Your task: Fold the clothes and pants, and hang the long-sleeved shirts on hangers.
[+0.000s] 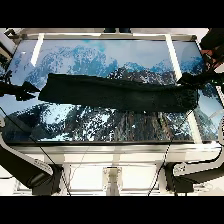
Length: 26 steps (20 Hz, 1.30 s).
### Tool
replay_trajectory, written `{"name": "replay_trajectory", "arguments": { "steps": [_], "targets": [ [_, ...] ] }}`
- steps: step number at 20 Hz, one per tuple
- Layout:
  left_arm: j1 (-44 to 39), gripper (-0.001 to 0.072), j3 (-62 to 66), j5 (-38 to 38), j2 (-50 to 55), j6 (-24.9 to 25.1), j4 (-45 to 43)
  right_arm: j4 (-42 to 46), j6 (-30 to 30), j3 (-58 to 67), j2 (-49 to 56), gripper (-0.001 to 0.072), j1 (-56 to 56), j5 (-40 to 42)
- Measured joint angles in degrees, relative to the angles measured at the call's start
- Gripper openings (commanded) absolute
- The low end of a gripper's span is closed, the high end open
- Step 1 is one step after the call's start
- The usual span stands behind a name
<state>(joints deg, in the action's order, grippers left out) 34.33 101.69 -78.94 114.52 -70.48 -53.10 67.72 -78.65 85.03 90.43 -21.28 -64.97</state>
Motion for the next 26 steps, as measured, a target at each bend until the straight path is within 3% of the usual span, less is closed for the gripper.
{"name": "replay_trajectory", "arguments": {
  "steps": [11, 12, 13, 14, 15, 16, 21, 23, 26],
  "targets": [
    [-5.33, 0.0565, 0.0, 2.95, 5.22, 0.87, 4.42, 0.02, -0.07, 0.0, 0.0, 0.0491, 0.0, 0.13],
    [-5.75, 0.0526, 0.0, 2.86, 5.64, 0.85, 4.55, 0.02, -0.07, 0.0, 0.0, 0.0491, 0.0, 0.13],
    [-6.16, 0.0423, 0.0, 3.17, 5.99, 0.85, 4.55, 0.02, -0.07, 0.0, 0.0, 0.0491, 0.0, 0.13],
    [-6.73, 0.031, -0.02, 3.63, 6.45, 0.85, 4.85, 0.0, -0.07, 0.0, 0.0, 0.0491, 0.0, 0.15],
    [-7.17, 0.0097, -0.07, 3.8, 6.73, 0.85, 5.01, 0.02, -0.07, 0.0, 0.0, 0.0491, 0.0, 0.11],
    [-7.5, 0.0027, -0.09, 3.98, 6.97, 0.85, 4.57, 0.0, -0.07, 0.0, 0.0, 0.0491, 0.0, 0.13],
    [-7.78, 0.0025, -0.17, 1.51, 4.87, 0.74, 1.16, -0.17, -0.07, 0.0, 0.0, 0.049, 0.33, -0.24],
    [-7.63, 0.0025, -0.15, -1.7, 1.7, -0.13, -4.72, -0.33, -0.09, 0.0, 0.0, 0.049, 0.7, -1.03],
    [-7.41, 0.0025, -0.17, -8.96, -4.09, -2.01, -20.72, -0.44, -0.09, 0.0, 0.0, 0.049, 1.44, -2.56]
  ]
}}
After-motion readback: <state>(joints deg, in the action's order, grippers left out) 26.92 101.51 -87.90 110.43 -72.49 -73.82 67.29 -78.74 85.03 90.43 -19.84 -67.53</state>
